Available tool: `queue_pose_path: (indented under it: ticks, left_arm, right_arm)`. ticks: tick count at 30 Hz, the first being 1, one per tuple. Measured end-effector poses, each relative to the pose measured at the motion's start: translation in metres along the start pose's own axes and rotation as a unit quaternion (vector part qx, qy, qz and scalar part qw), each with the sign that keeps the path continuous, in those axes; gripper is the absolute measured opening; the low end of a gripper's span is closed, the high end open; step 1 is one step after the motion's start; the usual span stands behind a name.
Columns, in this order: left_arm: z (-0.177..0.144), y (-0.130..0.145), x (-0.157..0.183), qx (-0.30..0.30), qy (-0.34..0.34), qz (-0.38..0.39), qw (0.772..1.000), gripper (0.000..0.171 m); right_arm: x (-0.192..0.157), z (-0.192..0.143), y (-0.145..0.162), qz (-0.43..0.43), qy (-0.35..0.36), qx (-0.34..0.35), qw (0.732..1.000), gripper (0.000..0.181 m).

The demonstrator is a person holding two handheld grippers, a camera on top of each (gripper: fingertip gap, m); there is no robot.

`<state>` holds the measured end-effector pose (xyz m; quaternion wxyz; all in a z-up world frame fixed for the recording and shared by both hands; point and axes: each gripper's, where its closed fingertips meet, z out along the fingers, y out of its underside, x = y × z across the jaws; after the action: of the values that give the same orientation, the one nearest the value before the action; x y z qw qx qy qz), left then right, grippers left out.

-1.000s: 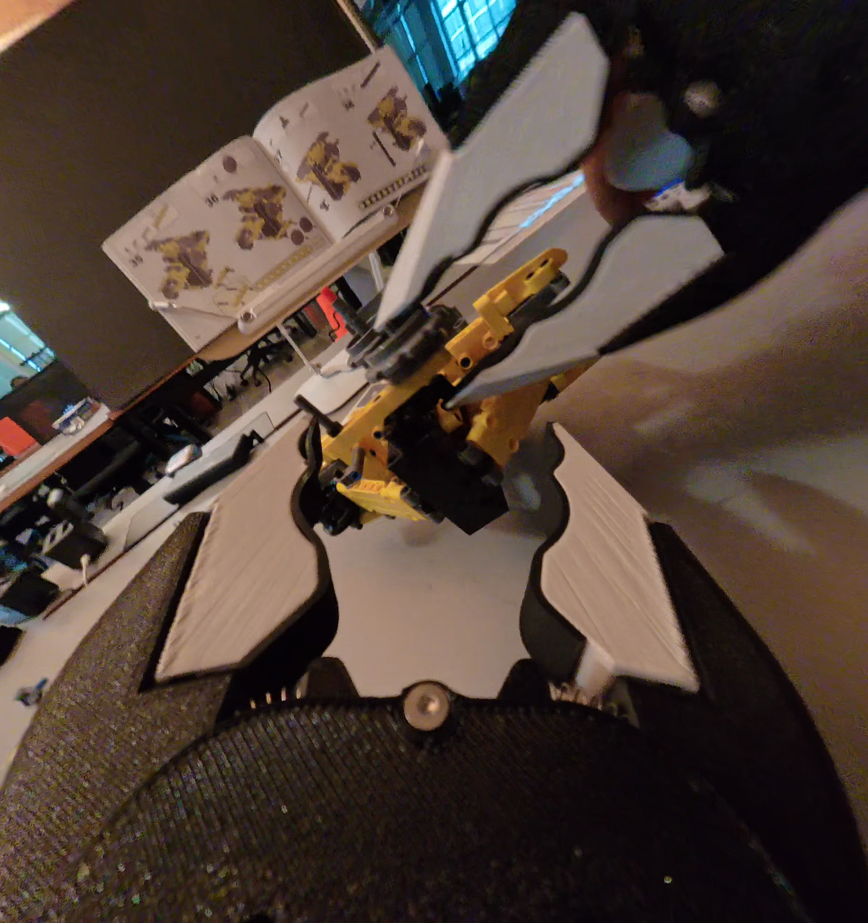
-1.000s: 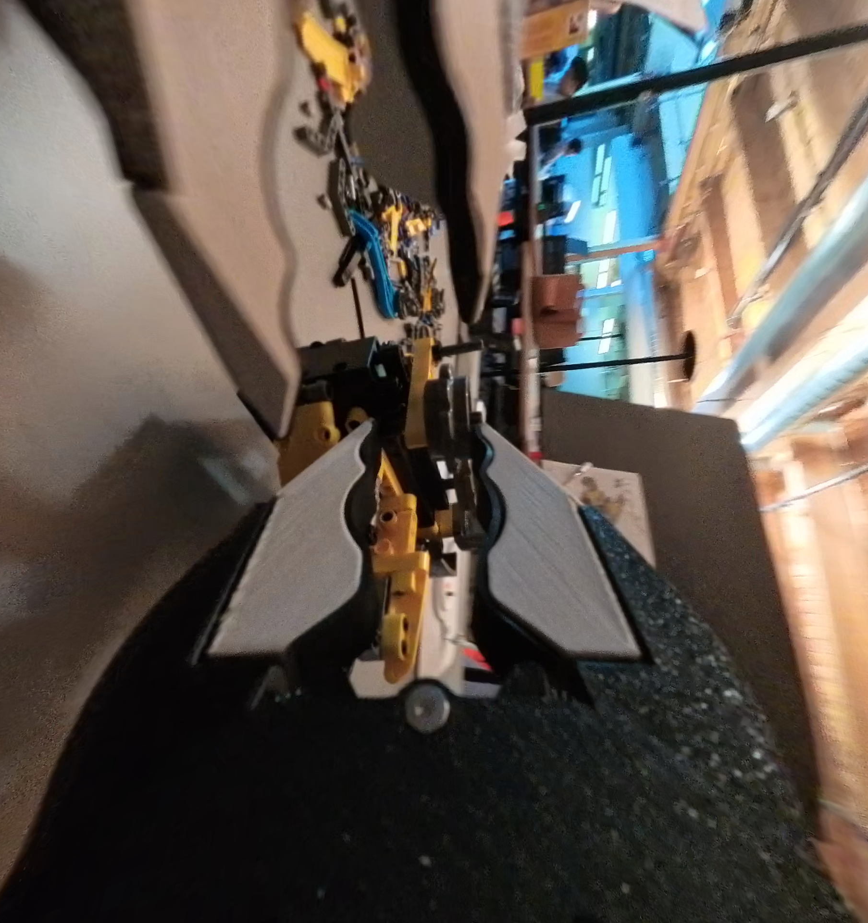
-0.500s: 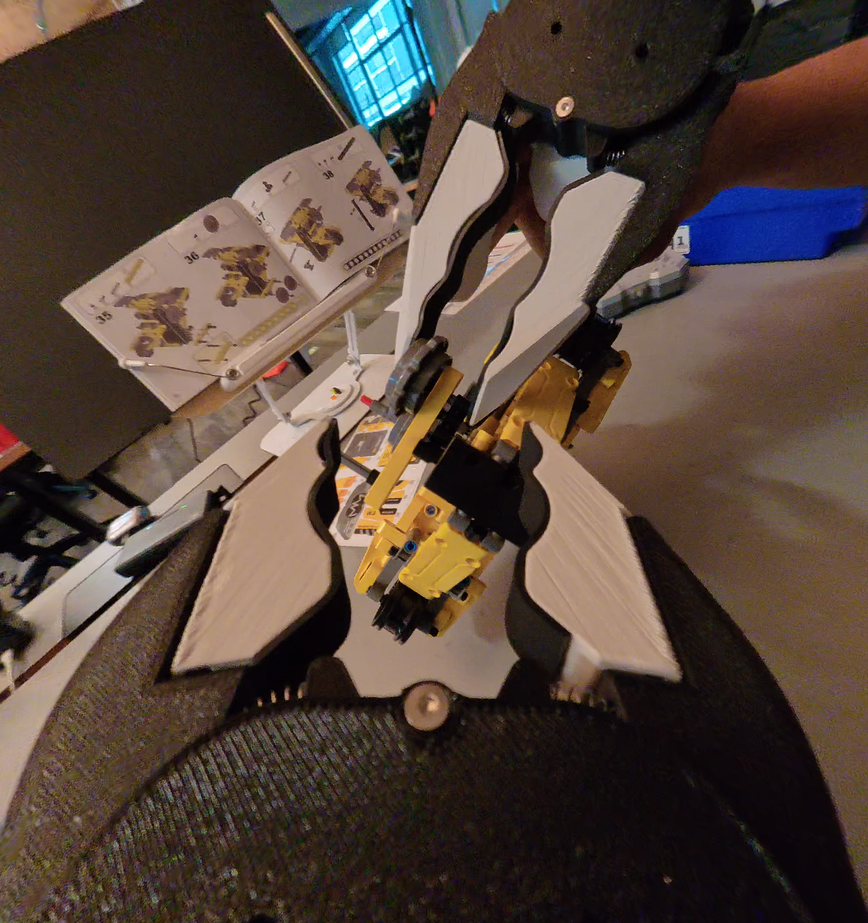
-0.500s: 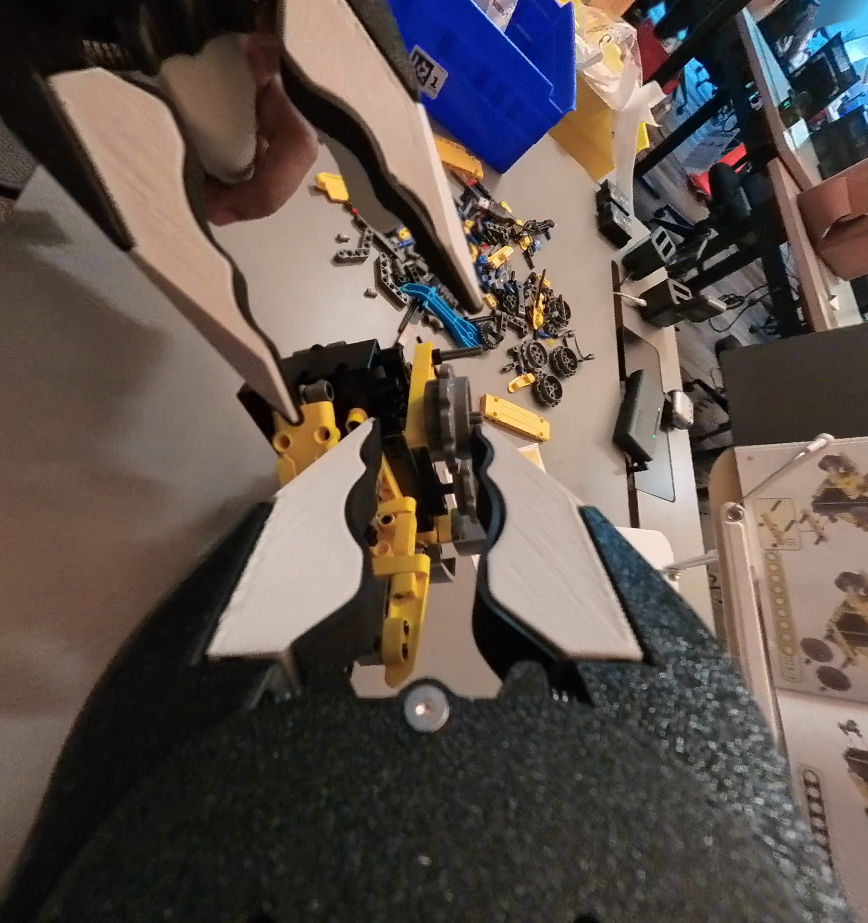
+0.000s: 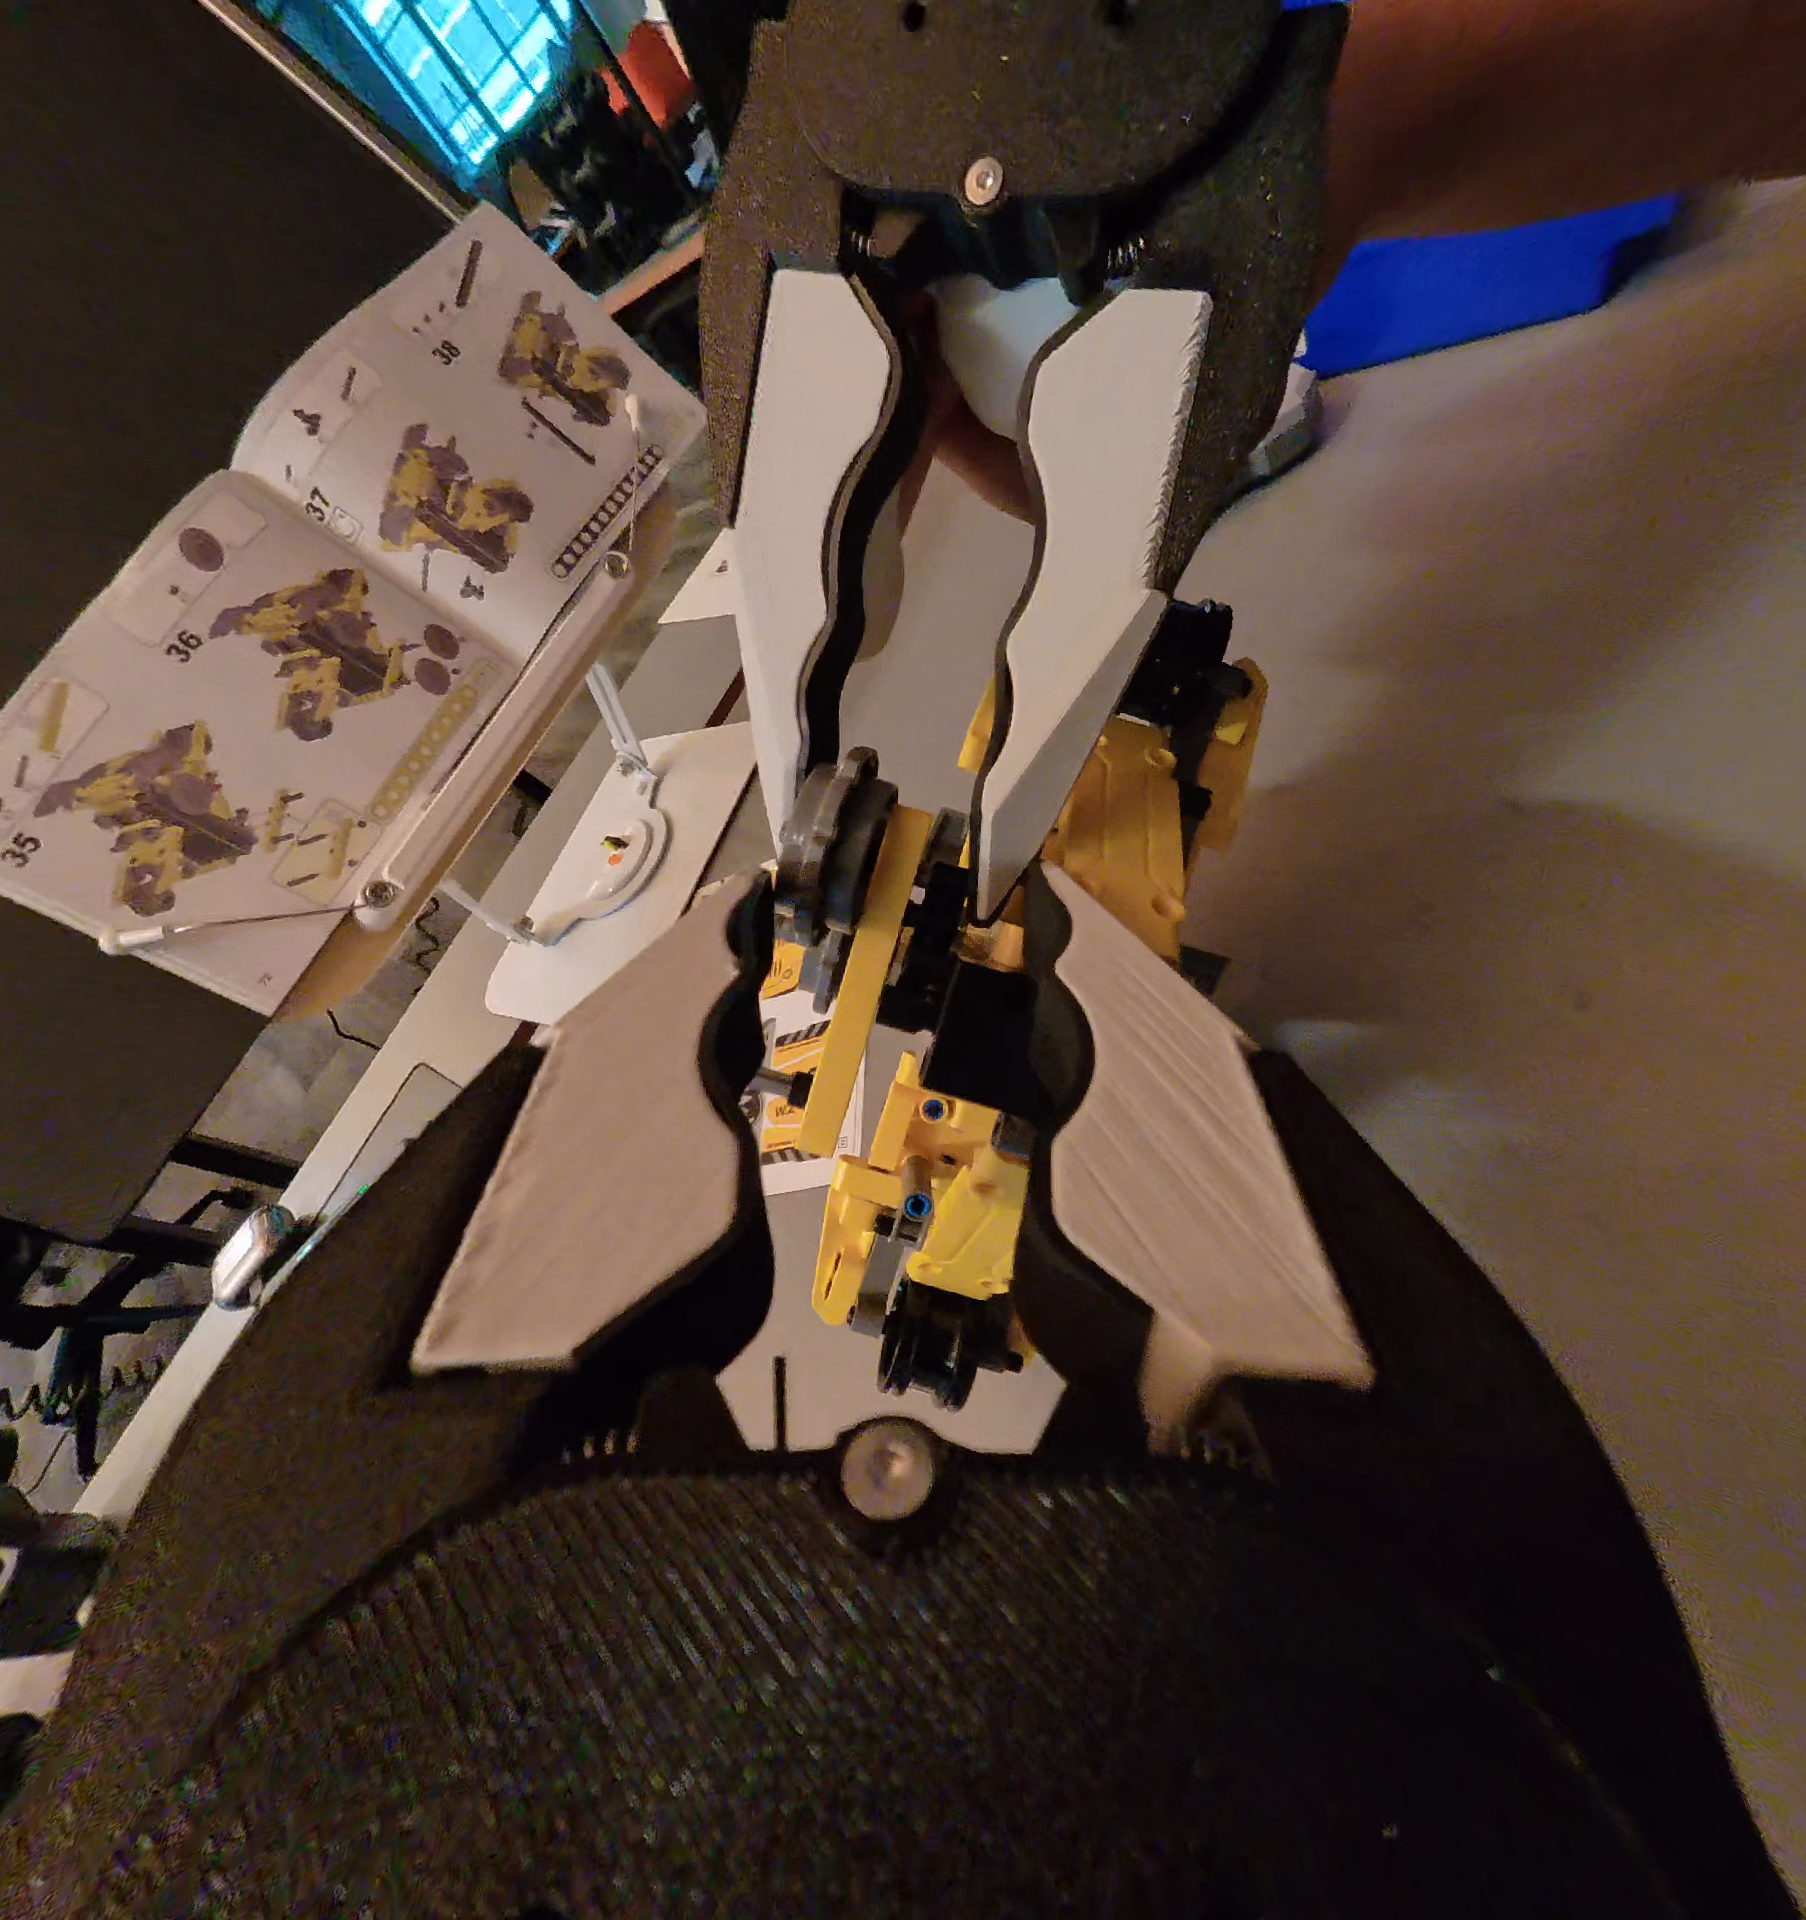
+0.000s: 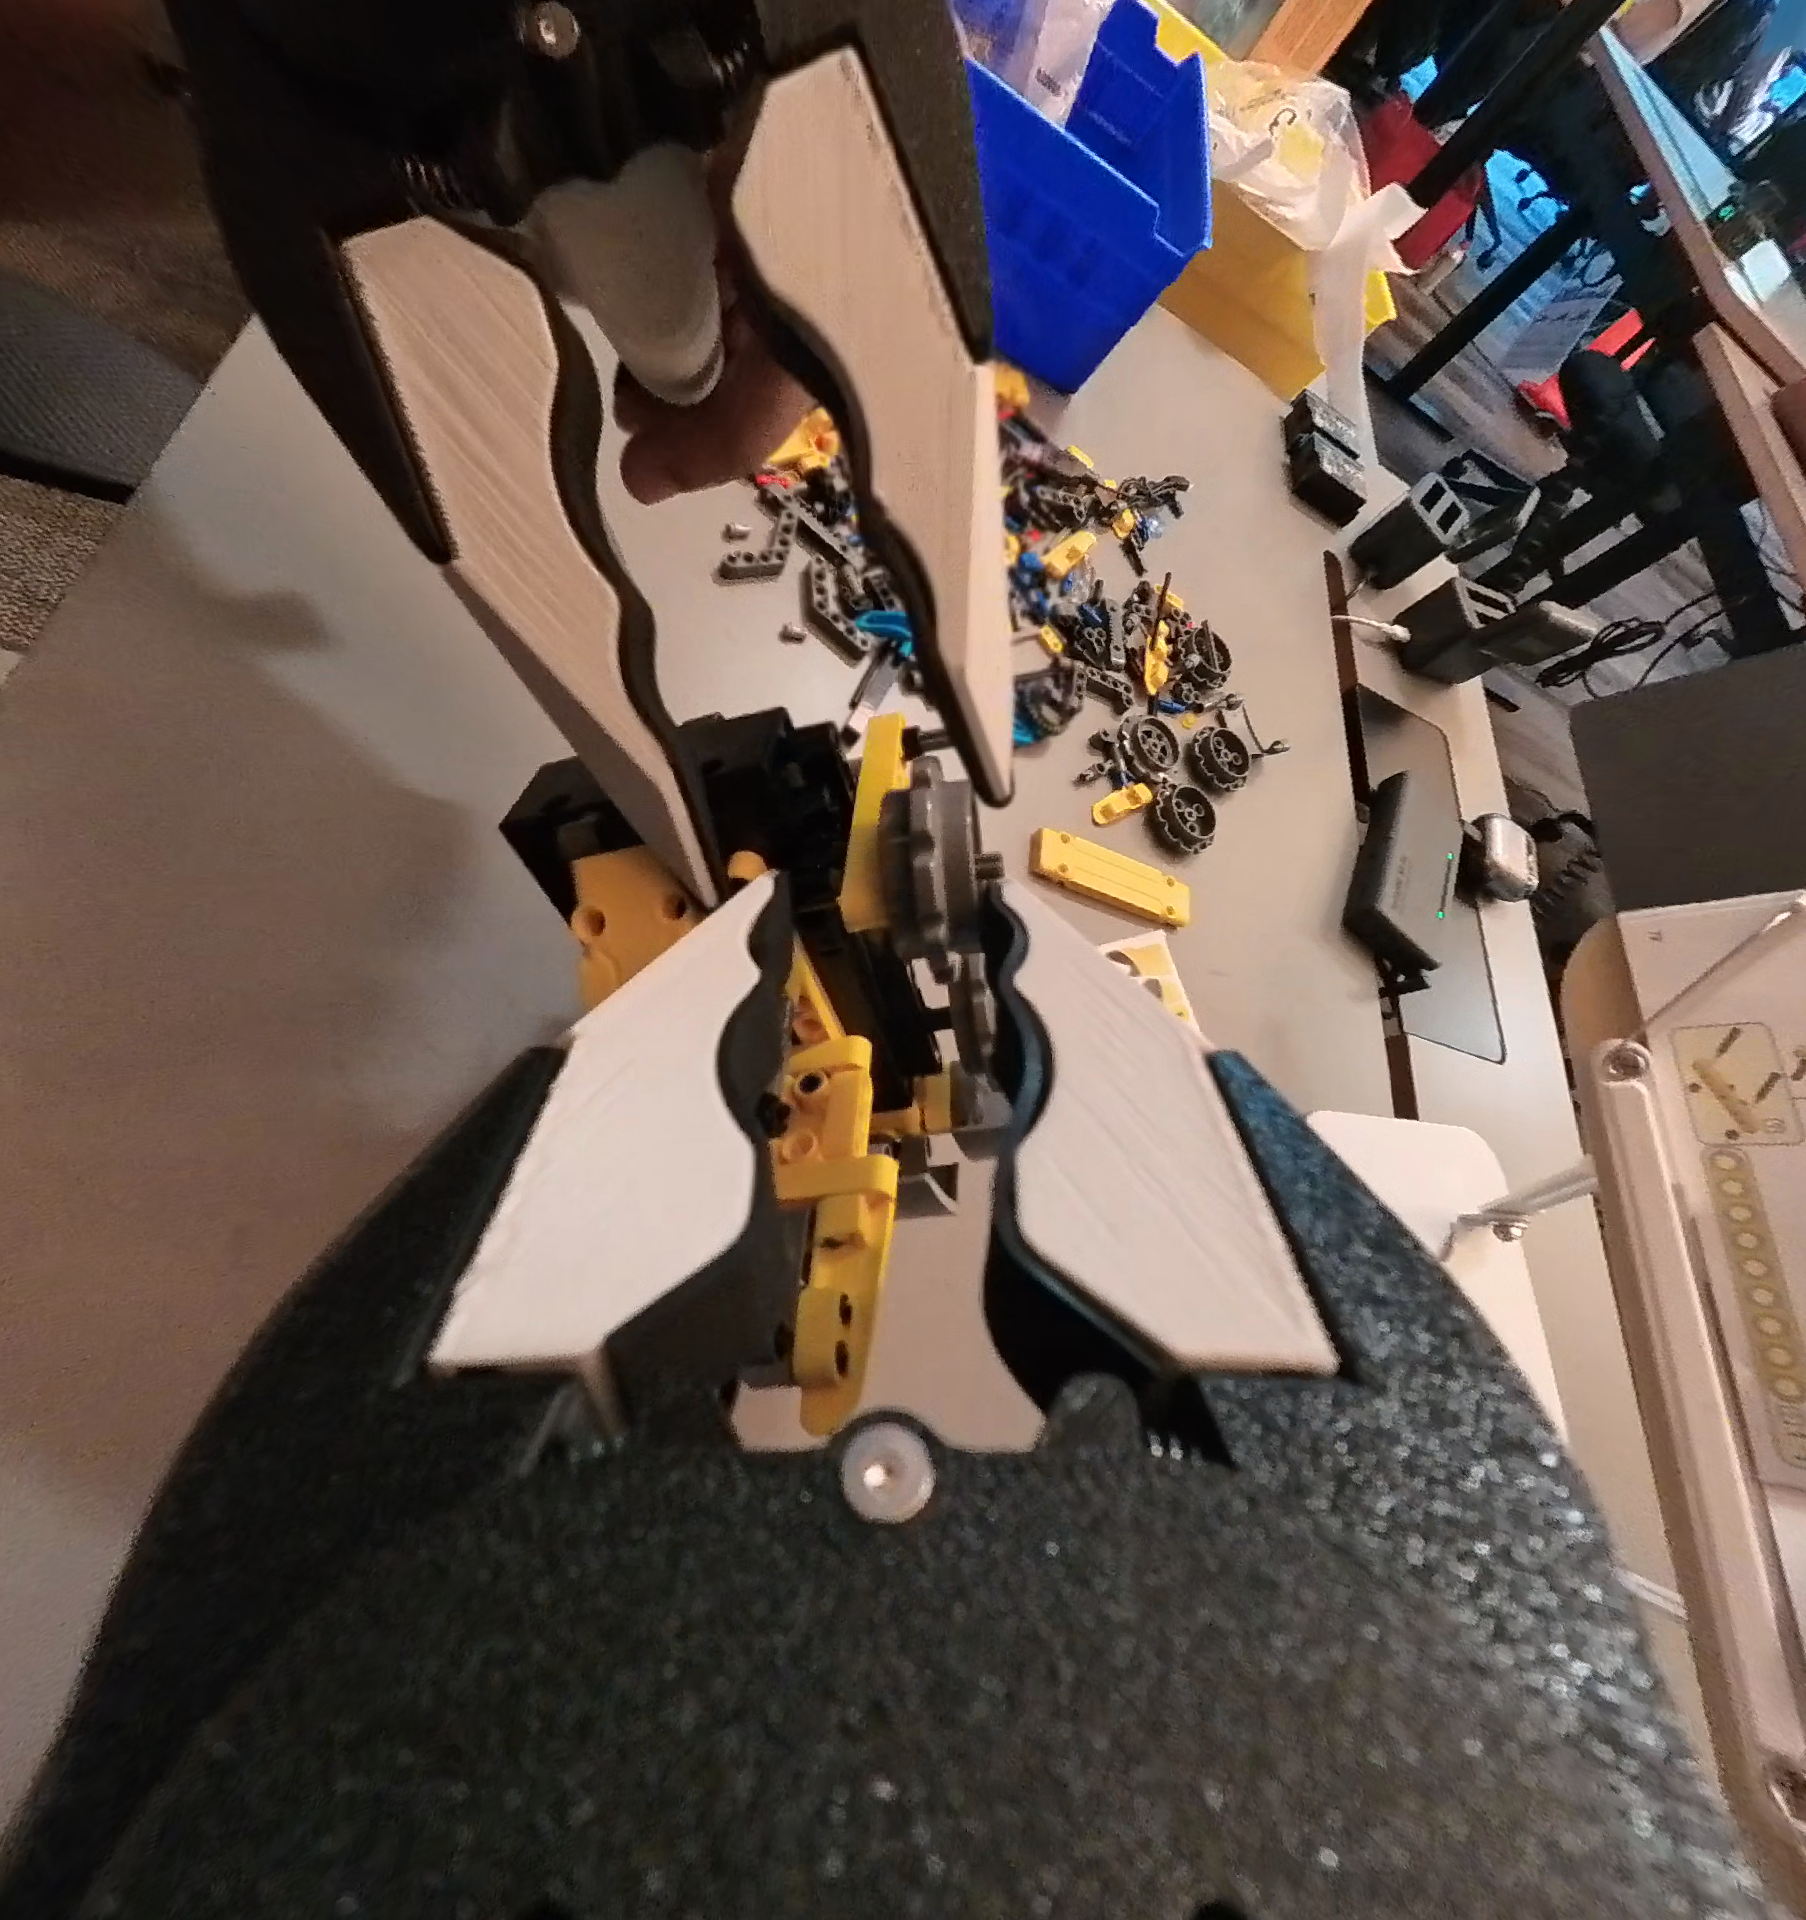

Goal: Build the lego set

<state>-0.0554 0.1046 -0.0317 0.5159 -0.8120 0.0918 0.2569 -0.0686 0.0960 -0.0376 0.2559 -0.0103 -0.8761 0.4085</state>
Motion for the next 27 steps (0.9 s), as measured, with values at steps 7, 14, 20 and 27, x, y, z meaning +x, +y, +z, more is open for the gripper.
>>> queue_pose_path:
  ticks: [7,14,20,27]
  left_arm:
    - [0.0019,0.0024,-0.0005,0.006,0.002,-0.012,1.000,0.046]
    - [0.0032,0.0018,0.0009,0.017,0.012,-0.024,0.999,0.047]
    - [0.0040,0.0024,-0.0007,0.015,0.012,-0.026,0.999,0.047]
    - [0.0031,0.0029,-0.0002,0.015,0.013,-0.026,0.999,0.050]
  right_arm:
    - [0.0022,-0.0020,0.0009,-0.011,0.025,0.019,0.999,0.037]
    - [0.0080,-0.0062,0.0003,-0.035,0.080,0.029,0.996,0.048]
    - [0.0050,-0.0069,0.0000,-0.090,0.106,0.021,0.990,0.037]
    - [0.0044,-0.0072,-0.0011,-0.116,0.125,0.017,0.985,0.036]
